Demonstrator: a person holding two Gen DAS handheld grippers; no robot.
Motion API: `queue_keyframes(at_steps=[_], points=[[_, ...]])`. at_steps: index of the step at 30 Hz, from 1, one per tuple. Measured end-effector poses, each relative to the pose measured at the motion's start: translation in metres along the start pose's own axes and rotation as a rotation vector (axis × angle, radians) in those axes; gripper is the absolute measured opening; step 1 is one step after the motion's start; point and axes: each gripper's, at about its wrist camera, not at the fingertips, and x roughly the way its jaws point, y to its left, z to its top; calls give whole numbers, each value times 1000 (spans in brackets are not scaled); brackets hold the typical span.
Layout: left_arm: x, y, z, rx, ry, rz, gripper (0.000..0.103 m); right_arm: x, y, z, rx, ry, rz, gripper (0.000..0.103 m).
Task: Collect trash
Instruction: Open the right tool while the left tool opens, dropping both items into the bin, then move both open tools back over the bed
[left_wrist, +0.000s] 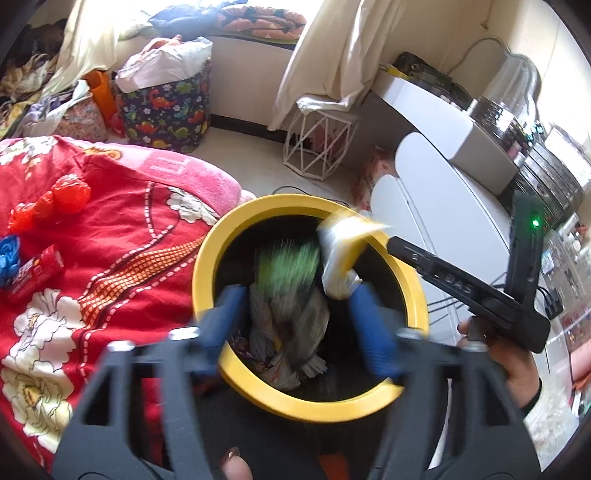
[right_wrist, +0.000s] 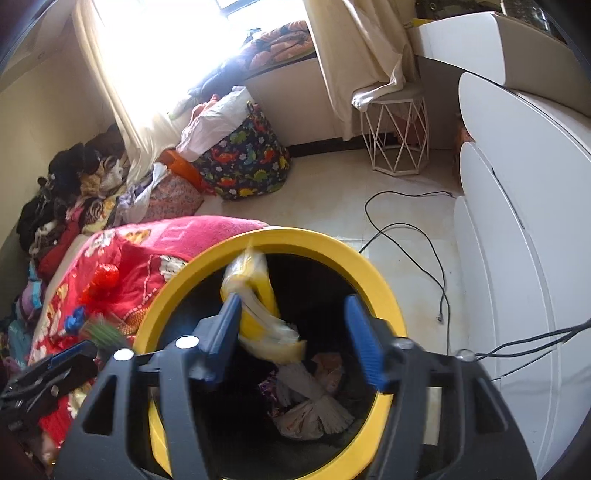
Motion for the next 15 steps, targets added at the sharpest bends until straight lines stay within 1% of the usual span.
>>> queue_keyframes(at_steps=[1, 2, 3, 5, 8, 11, 15], points=[[-1, 0, 0, 3, -7, 9, 77, 0, 0, 0, -2, 0, -2, 59], [-4, 0, 0, 9, -17, 29, 87, -1, 0, 0, -4, -1, -2, 61], [-6, 0, 1, 12, -24, 48, 92, -2, 2, 0, -4, -7, 1, 63], [-11, 2, 2, 14, -43, 82, 92, -4, 4, 0, 0, -20, 6, 69], [-20, 8, 4, 5, -70, 124, 92, -11, 9, 2, 4, -51, 18, 76], [-30, 18, 7, -15, -97, 149, 92, -17, 14, 4, 2, -77, 40, 79], [-44, 29, 8, -35, -135, 183, 92, -24, 28, 7, -11, -103, 76, 80]])
